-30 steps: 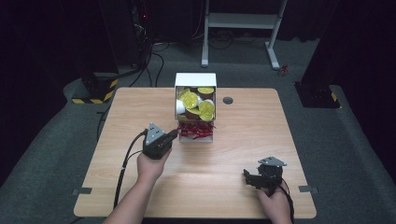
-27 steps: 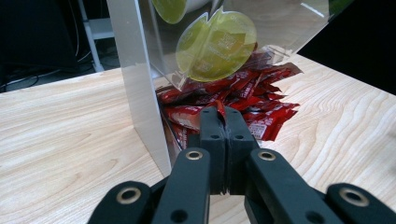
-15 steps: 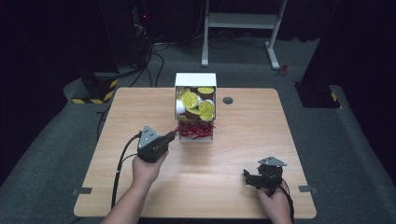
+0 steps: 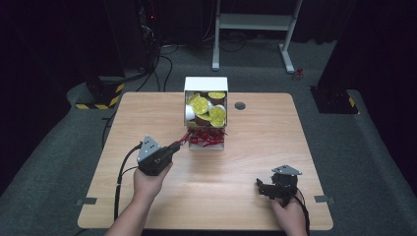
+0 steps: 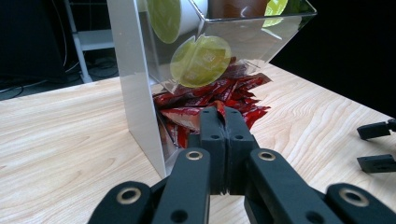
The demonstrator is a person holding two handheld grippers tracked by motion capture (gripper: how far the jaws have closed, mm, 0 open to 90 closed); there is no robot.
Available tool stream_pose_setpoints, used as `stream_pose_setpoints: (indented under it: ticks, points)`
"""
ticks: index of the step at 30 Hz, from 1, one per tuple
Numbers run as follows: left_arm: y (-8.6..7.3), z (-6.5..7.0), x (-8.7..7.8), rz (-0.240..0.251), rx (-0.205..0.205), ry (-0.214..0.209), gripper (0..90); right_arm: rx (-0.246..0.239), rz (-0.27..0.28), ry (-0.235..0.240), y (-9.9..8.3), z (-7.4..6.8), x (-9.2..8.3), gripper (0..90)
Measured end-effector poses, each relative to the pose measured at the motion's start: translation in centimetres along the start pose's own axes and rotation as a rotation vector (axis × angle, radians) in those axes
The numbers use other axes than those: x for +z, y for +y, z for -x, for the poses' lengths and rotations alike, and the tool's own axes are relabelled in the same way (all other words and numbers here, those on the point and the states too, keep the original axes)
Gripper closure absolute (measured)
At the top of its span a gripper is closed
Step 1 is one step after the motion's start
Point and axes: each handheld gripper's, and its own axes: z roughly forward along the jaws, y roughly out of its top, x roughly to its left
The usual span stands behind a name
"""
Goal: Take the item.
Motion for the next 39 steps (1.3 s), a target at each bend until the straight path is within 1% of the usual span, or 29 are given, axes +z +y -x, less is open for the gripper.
stream_pose_setpoints:
  ticks: [11,13,17,21,22,25,31,33,35,37,39]
  points:
    - [-0.6,-0.6,-1.5,0.007,-0.017,0.002,89.0,0.0,0.0,0.0,0.0,0.0,0.0,7.8]
    - [-0.6,-0.8,-1.8,0.015,-0.03,-0.001,89.0,0.0,0.0,0.0,0.0,0.0,0.0,7.8]
    - [-0.5,-0.9,-2.3,0.028,-0.034,-0.002,89.0,0.0,0.0,0.0,0.0,0.0,0.0,7.8]
    - [-0.4,-1.1,-2.8,0.034,-0.027,0.006,89.0,0.0,0.0,0.0,0.0,0.0,0.0,7.8]
    - [-0.4,-1.2,-2.8,0.036,-0.033,0.008,89.0,0.0,0.0,0.0,0.0,0.0,0.0,7.8]
    - [-0.4,-1.6,-3.0,0.031,-0.024,0.02,89.0,0.0,0.0,0.0,0.0,0.0,0.0,7.8]
    - [-0.9,-2.6,-3.2,0.021,-0.039,0.044,89.0,0.0,0.0,0.0,0.0,0.0,0.0,7.8]
    - [-1.1,-3.1,-3.2,0.009,-0.044,0.045,88.9,0.0,0.0,0.001,0.0,0.0,0.0,7.8]
    - [-1.2,-3.4,-3.1,0.003,-0.05,0.05,88.9,0.0,0.0,0.0,0.0,0.0,0.0,7.8]
    - [-1.3,-3.8,-3.1,-0.005,-0.046,0.057,88.9,0.0,0.0,0.0,0.0,0.0,0.0,7.8]
    - [-1.5,-4.1,-3.0,-0.012,-0.054,0.065,88.9,0.0,0.0,0.0,0.0,0.0,0.0,7.8]
